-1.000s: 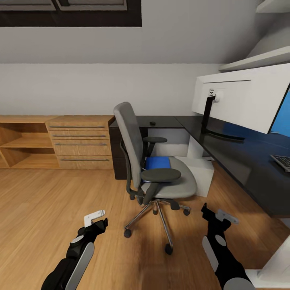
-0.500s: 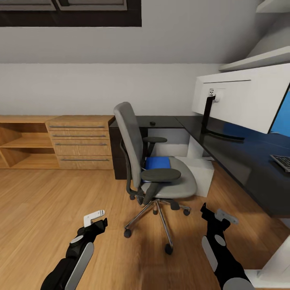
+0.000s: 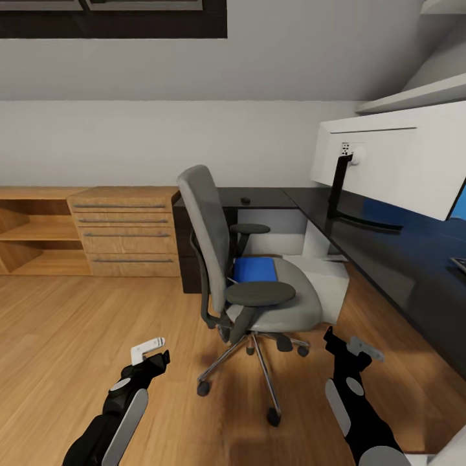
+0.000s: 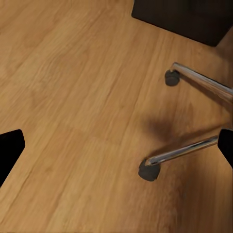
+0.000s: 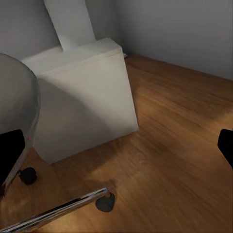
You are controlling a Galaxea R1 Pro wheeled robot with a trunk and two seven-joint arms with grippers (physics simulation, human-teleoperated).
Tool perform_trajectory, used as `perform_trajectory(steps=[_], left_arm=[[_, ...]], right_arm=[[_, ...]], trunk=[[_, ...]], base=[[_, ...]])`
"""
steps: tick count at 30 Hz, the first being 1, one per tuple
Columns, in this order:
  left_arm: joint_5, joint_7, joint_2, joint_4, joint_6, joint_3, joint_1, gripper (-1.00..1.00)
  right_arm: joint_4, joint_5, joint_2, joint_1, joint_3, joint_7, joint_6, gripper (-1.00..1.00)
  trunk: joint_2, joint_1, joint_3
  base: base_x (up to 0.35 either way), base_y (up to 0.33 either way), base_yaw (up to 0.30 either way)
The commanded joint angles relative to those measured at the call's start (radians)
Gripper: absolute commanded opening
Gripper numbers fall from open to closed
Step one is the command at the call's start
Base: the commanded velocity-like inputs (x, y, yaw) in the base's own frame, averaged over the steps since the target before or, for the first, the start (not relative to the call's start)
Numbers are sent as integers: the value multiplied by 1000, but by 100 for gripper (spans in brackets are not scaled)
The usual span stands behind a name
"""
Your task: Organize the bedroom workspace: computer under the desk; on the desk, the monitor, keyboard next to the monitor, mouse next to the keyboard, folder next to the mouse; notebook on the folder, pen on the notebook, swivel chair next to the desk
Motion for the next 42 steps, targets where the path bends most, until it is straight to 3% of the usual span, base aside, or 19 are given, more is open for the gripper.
perform_trajectory(steps=[1,10,20,27,31,32,33,42], left_arm=[[9,10,1,-1,2,-2,-1,100],[10,10,2,-2,-1,1,-1,100],[10,10,3,-2,-1,2,0,100],[11,11,3,-3,0,12,-1,100],[12,10,4,-3,0,49,-1,100],[12,10,4,-3,0,53,-1,100],[12,10,4,-3,0,58,-1,100],[11,8,4,-3,-1,60,-1,100]], right_arm=[[0,-11,0,-1,-1,3,-6,100],[2,-45,-4,-1,-5,12,-1,100],[5,-174,-29,-1,-5,71,9,100],[4,-226,-36,-1,-5,102,32,100],[4,-264,-49,-1,-5,108,35,100],[4,-280,-57,-1,-5,109,36,100],[5,-322,-70,-1,-5,109,37,100],[7,-362,-107,-1,-8,109,62,100]], trunk=[[0,0,-1],[0,0,-1],[0,0,-1],[0,0,-1],[0,0,-1],[0,0,-1],[0,0,-1],[0,0,-1]], base=[[164,0,0],[161,0,0],[146,0,0],[164,0,0],[101,0,0],[242,0,0],[63,0,0],[123,0,0]])
